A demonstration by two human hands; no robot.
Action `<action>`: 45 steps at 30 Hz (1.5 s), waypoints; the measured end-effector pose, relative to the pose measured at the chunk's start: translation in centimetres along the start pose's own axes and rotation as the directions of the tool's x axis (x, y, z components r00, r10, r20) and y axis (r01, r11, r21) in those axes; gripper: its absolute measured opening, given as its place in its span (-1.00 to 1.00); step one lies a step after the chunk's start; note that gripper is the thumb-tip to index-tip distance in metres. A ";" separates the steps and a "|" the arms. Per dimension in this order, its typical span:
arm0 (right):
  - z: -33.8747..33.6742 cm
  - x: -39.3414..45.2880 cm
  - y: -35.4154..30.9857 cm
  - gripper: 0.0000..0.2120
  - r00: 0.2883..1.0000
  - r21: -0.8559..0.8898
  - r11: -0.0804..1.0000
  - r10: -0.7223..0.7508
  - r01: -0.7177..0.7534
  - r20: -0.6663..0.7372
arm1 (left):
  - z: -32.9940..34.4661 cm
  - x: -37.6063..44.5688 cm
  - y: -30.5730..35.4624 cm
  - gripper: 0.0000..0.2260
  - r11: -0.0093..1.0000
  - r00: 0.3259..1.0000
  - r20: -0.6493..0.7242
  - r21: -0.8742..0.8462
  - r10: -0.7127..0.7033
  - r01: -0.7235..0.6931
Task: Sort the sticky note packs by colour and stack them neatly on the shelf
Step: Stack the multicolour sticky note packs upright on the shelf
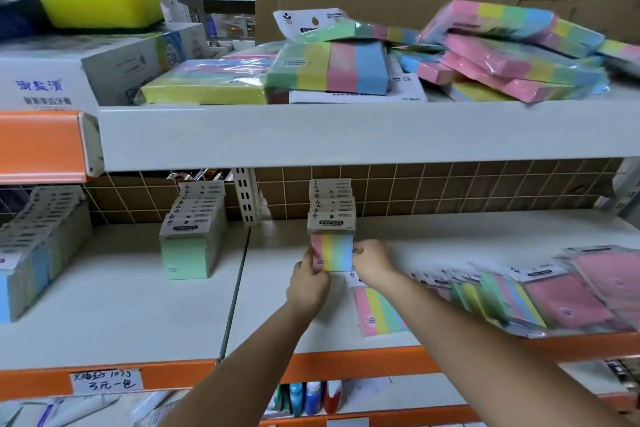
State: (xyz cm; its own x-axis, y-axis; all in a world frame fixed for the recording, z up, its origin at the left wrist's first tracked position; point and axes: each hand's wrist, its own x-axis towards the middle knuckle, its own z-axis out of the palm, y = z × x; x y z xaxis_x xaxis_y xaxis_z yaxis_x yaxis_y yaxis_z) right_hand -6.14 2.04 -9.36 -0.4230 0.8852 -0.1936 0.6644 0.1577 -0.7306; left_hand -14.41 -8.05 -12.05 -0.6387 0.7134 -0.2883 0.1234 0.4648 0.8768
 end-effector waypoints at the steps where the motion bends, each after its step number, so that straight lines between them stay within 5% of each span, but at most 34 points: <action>1: 0.1 0.0 0.0 -0.79 1.000 0.010 1.000 0.007 -0.007 -0.017 | 0.1 0.4 -0.3 -0.43 1.000 1.000 0.001 0.025 -0.005 0.005; 10: 0.4 -0.2 0.7 -0.81 0.999 -0.107 0.994 0.025 -0.027 -0.029 | -1.2 -2.5 2.2 -0.27 0.977 0.995 0.086 0.209 -0.054 0.035; 17: 0.5 0.4 1.4 -0.83 0.996 -0.194 0.980 0.019 -0.036 -0.089 | -1.3 -2.4 2.0 -0.40 0.956 0.989 0.131 0.291 -0.074 0.033; 24: -0.1 0.7 1.5 -0.81 0.996 -0.220 0.974 0.037 -0.054 -0.080 | -1.2 -2.9 2.2 -0.23 0.946 0.986 0.138 0.320 -0.094 0.045; 33: -5.2 -0.1 2.1 -0.73 0.997 -0.151 0.988 -0.020 0.031 0.076 | 0.7 -5.2 2.4 -0.60 0.989 0.972 -0.193 0.032 -0.135 0.144; 39: -7.5 -3.4 3.2 -0.77 0.964 -0.362 0.904 -0.155 0.227 0.217 | 2.6 -8.1 4.4 -0.95 0.964 0.956 -0.130 0.001 -0.264 0.267; 42: -7.8 -4.8 4.1 -0.74 0.950 -0.449 0.853 -0.155 0.266 0.270 | 3.7 -8.9 5.7 -0.78 0.957 0.957 -0.043 -0.071 -0.286 0.283; 45: -7.2 -5.2 4.9 -0.71 0.947 -0.518 0.811 -0.132 0.272 0.291 | 4.2 -8.5 6.3 -0.93 0.943 0.946 -0.011 -0.078 -0.325 0.323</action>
State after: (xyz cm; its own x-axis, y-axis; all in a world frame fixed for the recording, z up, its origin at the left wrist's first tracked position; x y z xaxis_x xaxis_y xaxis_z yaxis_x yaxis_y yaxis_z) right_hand 3.80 1.40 -7.22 -0.6681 0.6903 -0.2778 0.7427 0.5958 -0.3055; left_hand -4.96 -8.98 -5.66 -0.6523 0.5181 -0.5532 -0.1491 0.6279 0.7639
